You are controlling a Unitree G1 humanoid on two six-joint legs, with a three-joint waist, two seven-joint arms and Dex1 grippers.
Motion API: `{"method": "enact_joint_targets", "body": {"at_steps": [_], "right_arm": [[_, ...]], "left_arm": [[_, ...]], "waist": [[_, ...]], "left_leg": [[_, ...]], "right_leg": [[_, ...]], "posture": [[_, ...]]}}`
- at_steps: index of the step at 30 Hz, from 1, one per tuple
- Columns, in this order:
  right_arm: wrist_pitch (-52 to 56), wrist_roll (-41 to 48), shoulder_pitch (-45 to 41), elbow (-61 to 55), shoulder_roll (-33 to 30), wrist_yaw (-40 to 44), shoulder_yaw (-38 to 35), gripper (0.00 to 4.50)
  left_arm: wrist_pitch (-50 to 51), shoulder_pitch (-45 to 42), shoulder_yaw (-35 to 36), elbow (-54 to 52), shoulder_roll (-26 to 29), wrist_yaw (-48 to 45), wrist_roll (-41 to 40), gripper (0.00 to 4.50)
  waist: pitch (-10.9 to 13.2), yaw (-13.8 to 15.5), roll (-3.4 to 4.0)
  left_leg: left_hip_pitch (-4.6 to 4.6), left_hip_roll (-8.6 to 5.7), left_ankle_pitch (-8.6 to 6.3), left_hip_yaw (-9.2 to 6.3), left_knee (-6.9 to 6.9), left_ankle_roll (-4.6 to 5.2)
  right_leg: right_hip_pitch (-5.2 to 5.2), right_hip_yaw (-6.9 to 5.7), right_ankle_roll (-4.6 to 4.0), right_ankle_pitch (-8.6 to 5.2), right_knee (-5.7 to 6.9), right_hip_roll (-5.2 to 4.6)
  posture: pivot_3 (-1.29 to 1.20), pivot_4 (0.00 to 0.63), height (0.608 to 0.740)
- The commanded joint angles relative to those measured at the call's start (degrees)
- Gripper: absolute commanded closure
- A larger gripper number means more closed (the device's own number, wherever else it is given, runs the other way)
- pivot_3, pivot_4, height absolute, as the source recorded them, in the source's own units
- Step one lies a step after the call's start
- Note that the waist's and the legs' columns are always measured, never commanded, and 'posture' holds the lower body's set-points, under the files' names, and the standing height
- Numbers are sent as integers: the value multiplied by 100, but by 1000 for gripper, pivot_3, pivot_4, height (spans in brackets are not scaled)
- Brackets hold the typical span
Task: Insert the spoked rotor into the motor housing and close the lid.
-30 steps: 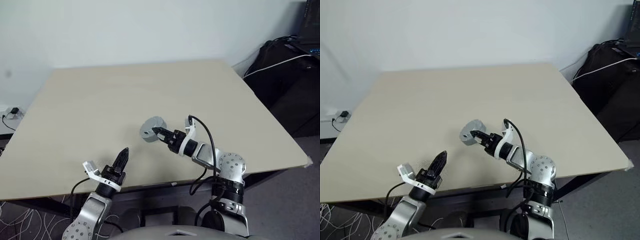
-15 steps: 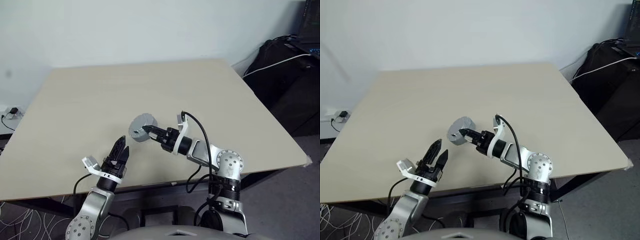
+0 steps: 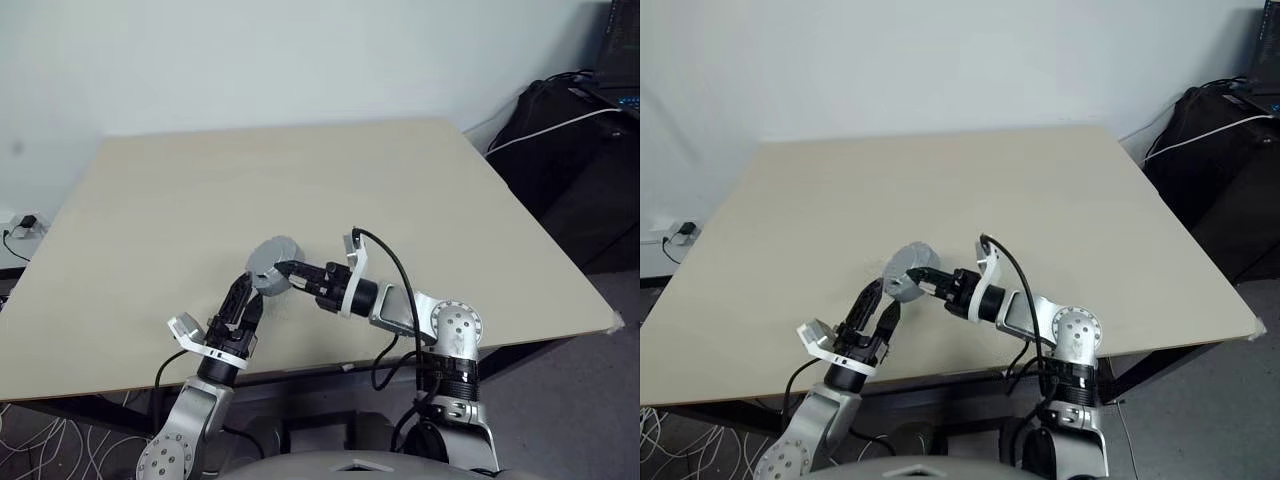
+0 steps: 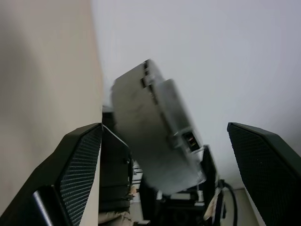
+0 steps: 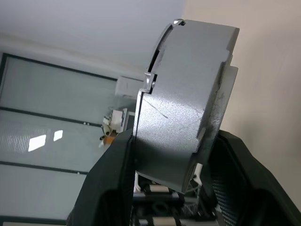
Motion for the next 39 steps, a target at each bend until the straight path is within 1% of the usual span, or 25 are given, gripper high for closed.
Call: {"method": "enact_joint_targets", "body": {"at_steps": [1,5,17,20,23,25,27,32,39], "right_arm": [[-42,445,201,-38,342,37,266,2545],[-10,674,244,29,221,35,398,2545],[-138,1233,280,95,-106,84,798,2545],[-191,1286,280,115,-169,79,865,2545],[-254,1293,292,133,-216,65,912,2545],[-304,1281,300,153,-242,68,935,2545],[-349,1264,307,171,-261,76,949,2545],[-500,1113,334,200,-301,69,938,2545],[-1017,281,385,64,-400,202,950,2545]], "left_arm": [[-44,-118,-134,-27,-484,-133,-161,21],[-1,-167,-145,42,-457,-139,-200,21],[45,-208,-195,123,-380,-158,-247,21],[36,-206,-205,135,-378,-158,-237,625],[31,-193,-213,131,-373,-152,-238,1580],[24,-190,-223,137,-354,-153,-249,1832],[15,-189,-232,144,-336,-154,-259,1912],[1,-173,-241,135,-322,-155,-274,1916],[-200,-129,-209,90,-424,-116,-272,1916]], "waist": [[0,-8,0],[0,-17,0],[-1,-17,-2],[-3,-17,-3],[-5,-14,-5],[-5,-16,-5],[-6,-17,-6],[-7,-17,-6],[-8,-16,-7]], "left_leg": [[0,0,0,1,0,0],[8,1,1,1,4,1],[13,1,1,0,11,2],[13,1,1,0,13,2],[14,1,1,0,15,3],[16,1,1,0,16,3],[17,1,1,0,16,4],[17,2,2,0,16,4],[17,2,2,1,17,4]], "right_leg": [[4,1,0,0,0,0],[34,1,0,3,1,3],[42,1,3,5,0,4],[44,1,5,6,0,4],[45,1,6,6,0,4],[47,2,8,8,0,4],[47,2,10,8,0,4],[48,2,10,9,0,5],[48,2,11,9,0,6]], "posture": [[0,0,740],[0,0,740],[0,0,740],[0,0,740],[0,0,740],[0,0,740],[0,0,740],[0,0,740],[0,0,740]]}}
